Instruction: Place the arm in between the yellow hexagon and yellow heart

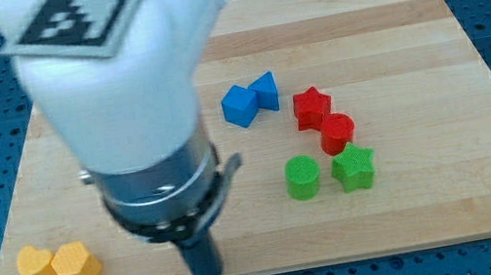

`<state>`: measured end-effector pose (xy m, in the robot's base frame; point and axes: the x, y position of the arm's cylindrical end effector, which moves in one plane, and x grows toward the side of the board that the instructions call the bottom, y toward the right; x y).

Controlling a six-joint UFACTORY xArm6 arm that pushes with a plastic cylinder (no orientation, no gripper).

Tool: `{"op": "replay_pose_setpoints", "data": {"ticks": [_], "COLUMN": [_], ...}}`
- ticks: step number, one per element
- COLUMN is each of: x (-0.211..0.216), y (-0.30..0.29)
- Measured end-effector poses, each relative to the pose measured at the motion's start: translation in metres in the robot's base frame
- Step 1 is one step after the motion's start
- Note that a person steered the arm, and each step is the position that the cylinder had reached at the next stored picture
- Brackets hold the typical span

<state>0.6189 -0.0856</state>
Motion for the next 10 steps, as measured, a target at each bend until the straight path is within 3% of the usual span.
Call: {"op": "replay_pose_setpoints", "data": {"ticks": [1,2,3,4,5,6,8,10], "x": [0.000,-0.014,-0.060,-0.082,-0.088,-0.085,-0.011,-0.001], "y": [-0.072,-0.062,-0.031,-0.102,-0.218,-0.219,-0.219,-0.187]}}
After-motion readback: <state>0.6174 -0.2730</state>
